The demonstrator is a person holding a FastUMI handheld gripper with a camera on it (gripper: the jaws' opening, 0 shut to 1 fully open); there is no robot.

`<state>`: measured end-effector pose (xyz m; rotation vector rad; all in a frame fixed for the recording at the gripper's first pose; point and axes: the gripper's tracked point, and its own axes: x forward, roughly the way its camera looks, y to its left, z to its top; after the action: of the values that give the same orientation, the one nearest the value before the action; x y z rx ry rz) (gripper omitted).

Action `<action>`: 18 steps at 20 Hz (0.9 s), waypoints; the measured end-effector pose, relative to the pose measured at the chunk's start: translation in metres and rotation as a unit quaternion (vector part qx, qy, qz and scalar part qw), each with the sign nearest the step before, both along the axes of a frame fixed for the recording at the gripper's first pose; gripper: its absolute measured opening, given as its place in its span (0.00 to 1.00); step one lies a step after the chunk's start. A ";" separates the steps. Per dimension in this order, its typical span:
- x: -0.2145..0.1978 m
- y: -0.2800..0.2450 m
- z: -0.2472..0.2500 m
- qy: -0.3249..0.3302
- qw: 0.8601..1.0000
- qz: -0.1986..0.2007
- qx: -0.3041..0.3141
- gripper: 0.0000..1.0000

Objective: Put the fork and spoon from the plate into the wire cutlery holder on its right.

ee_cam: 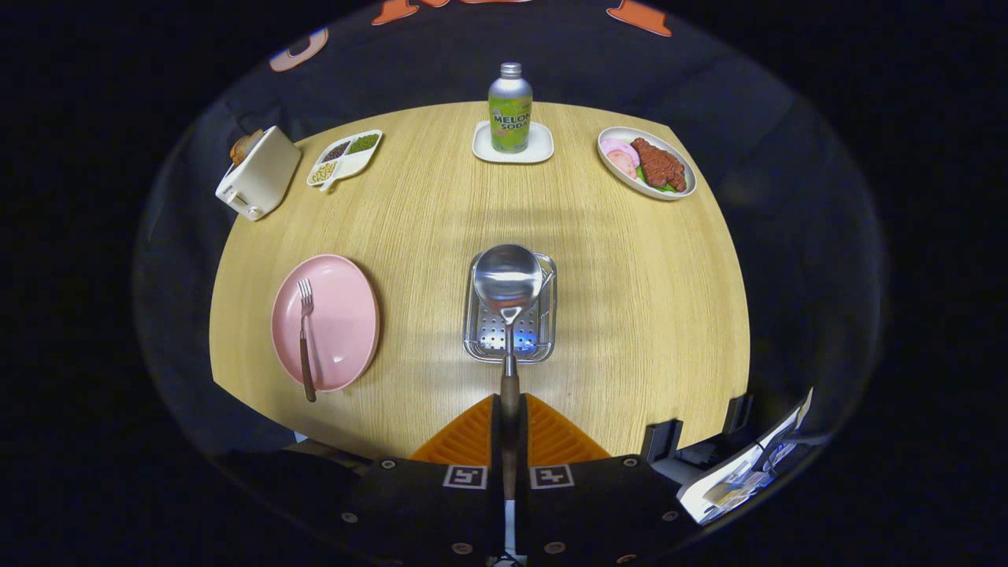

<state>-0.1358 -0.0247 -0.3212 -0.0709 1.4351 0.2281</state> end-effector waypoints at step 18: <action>0.033 0.003 -0.025 0.036 0.999 -0.036 0.012 0.08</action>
<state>-0.1030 -0.0221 -0.3459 0.0088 1.5027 0.1889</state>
